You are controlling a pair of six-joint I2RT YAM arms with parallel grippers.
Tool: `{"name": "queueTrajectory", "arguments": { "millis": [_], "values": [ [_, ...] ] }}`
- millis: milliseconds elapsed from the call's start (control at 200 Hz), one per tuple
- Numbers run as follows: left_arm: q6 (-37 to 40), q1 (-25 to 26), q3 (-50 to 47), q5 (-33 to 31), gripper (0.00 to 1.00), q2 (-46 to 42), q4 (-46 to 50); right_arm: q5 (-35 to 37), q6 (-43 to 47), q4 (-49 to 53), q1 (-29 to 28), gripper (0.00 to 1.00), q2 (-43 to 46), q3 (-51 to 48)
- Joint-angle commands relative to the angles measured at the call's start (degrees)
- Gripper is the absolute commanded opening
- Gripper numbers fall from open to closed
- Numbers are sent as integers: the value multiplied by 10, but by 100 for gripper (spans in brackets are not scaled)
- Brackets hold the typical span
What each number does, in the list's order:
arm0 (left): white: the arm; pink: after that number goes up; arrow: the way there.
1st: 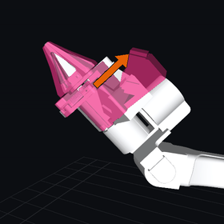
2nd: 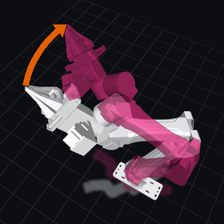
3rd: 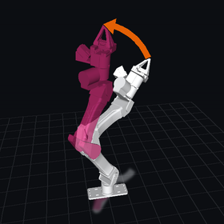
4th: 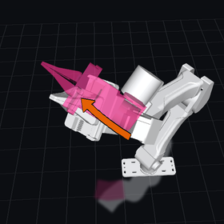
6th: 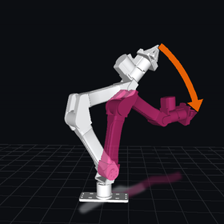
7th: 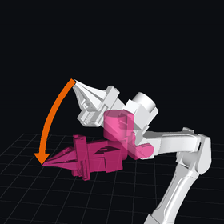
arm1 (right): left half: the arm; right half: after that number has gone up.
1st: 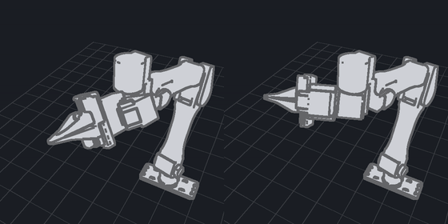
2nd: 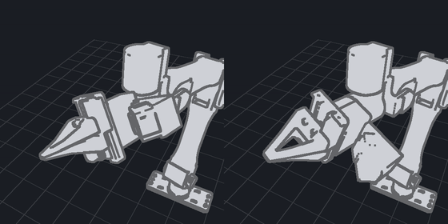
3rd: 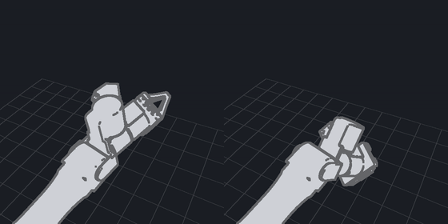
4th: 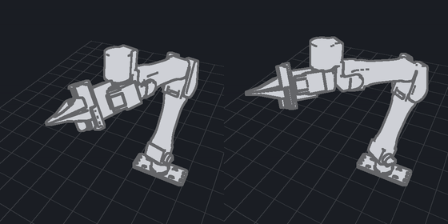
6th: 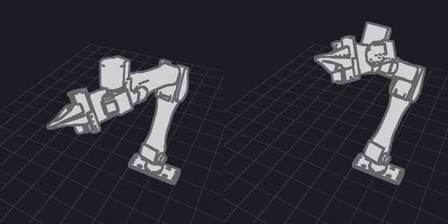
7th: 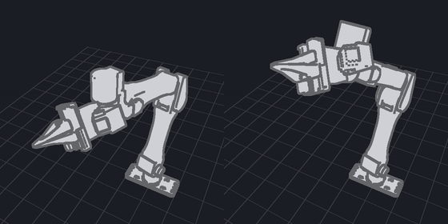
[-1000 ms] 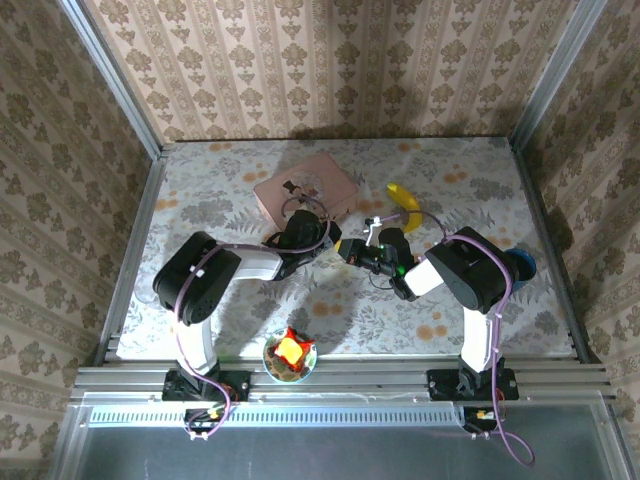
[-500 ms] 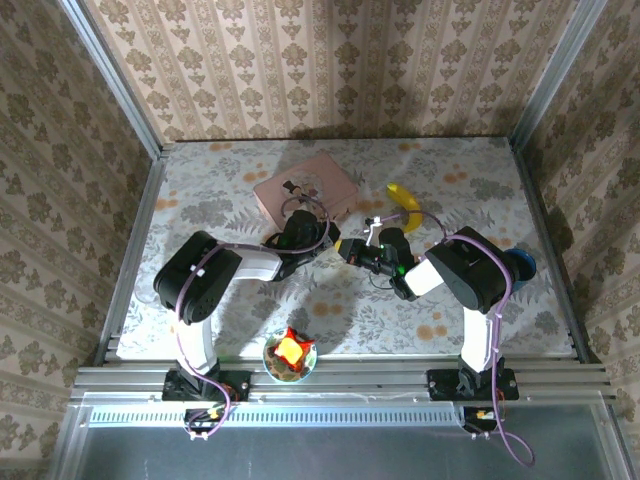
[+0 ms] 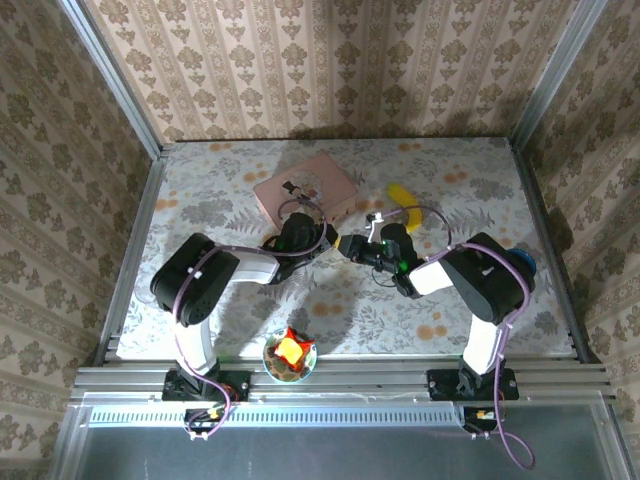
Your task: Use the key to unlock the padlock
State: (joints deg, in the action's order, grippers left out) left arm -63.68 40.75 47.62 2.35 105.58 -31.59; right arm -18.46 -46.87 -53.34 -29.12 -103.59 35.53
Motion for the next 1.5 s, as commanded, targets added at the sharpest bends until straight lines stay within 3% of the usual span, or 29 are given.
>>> {"name": "queueTrajectory", "arguments": {
  "millis": [0,390,795,1345,1425,1495],
  "values": [
    [-18,-2,5,6,0,-24,66,35,68,71,-5,27,52,-5],
    [-58,-5,34,58,0,-57,208,112,252,259,-49,27,158,-9],
    [-75,-2,38,81,0,-59,237,21,66,229,-47,27,103,23],
    [-62,-5,30,71,0,-58,228,24,54,213,-31,31,54,42],
    [-36,-1,34,53,41,-57,247,32,71,235,-28,31,71,39],
    [-15,6,36,32,54,-55,244,45,87,262,-25,31,89,37]
  ]
}}
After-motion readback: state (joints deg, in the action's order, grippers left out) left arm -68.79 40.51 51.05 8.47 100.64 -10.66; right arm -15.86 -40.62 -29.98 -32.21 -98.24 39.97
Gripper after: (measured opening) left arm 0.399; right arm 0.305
